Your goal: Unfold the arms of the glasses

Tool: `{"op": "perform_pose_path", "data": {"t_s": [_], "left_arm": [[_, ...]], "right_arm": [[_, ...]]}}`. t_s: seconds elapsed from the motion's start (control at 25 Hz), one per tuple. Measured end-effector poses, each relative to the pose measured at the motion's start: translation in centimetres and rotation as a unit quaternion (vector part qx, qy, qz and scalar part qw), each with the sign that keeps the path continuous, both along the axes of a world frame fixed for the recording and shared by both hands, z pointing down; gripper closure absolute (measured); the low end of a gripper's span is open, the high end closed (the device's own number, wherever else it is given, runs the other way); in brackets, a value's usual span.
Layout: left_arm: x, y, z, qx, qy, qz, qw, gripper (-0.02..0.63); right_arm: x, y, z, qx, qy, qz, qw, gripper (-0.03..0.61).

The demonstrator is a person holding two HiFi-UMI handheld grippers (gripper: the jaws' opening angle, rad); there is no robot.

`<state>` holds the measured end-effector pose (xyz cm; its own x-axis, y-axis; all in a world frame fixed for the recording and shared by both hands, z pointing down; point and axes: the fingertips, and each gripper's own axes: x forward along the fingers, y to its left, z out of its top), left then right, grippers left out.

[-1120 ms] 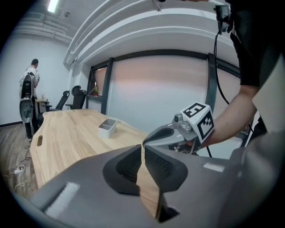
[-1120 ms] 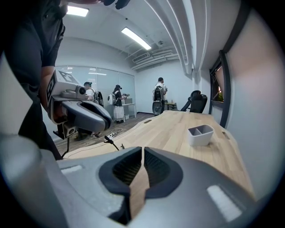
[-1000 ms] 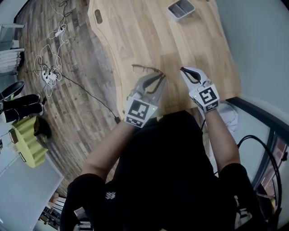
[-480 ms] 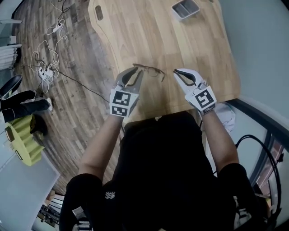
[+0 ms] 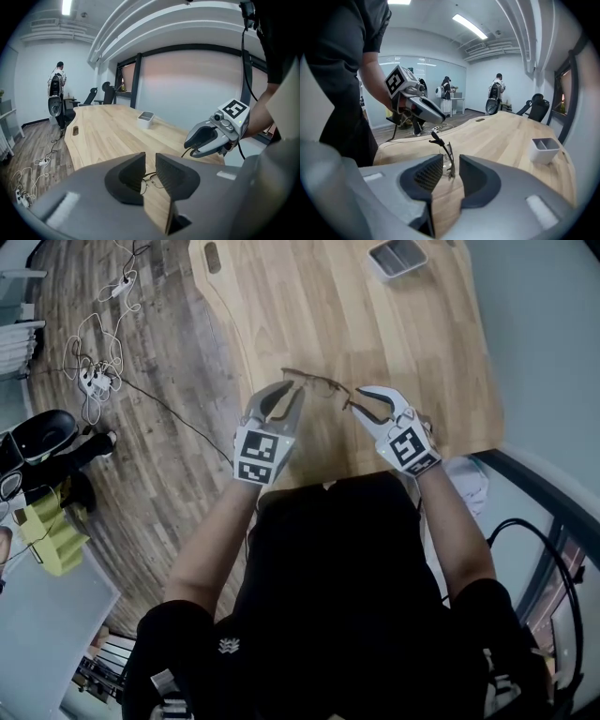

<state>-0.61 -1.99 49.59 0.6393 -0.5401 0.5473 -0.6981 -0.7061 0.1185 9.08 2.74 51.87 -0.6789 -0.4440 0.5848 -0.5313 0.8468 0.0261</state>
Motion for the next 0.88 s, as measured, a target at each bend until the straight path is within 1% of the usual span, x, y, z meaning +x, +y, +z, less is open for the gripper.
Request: {"op": "perform_pose_path", "data": {"t_s": [0.16,0.36,0.44,0.68,0.88], "left_arm": [[-0.3,0.0,-0.1,0.0,0.0,-0.007,1.0,0.538],[-0.8,0.0,0.1,-0.003,-0.003,-0.012,0.9999,0.538],[-0.8,-0.1,0.4,-0.006,-0.004,-0.012,0.9999,0.538],[-0.4,-0.7,1.3,-0.01,-0.013,-0.005,0.9999,0.538],[-0.1,-1.9,2.4,-0.013,-0.022,0.008,0.9996,0.538]], "right_arm": [[-0.2,-1.2,1.2,-0.016,-0.006,0.023,1.0,0.48],[1.3,-3.2,1.6,-0.021,-0.011,0.069,0.997,0.48],[1.8,-4.2,1.6,-0.021,-0.015,0.08,0.996,0.48],[2.5,-6.7,1.6,-0.007,-0.009,0.089,0.996,0.48],[1.9,-6.0,2.7,-0.025,0.001,0.066,0.998,0.48]]}}
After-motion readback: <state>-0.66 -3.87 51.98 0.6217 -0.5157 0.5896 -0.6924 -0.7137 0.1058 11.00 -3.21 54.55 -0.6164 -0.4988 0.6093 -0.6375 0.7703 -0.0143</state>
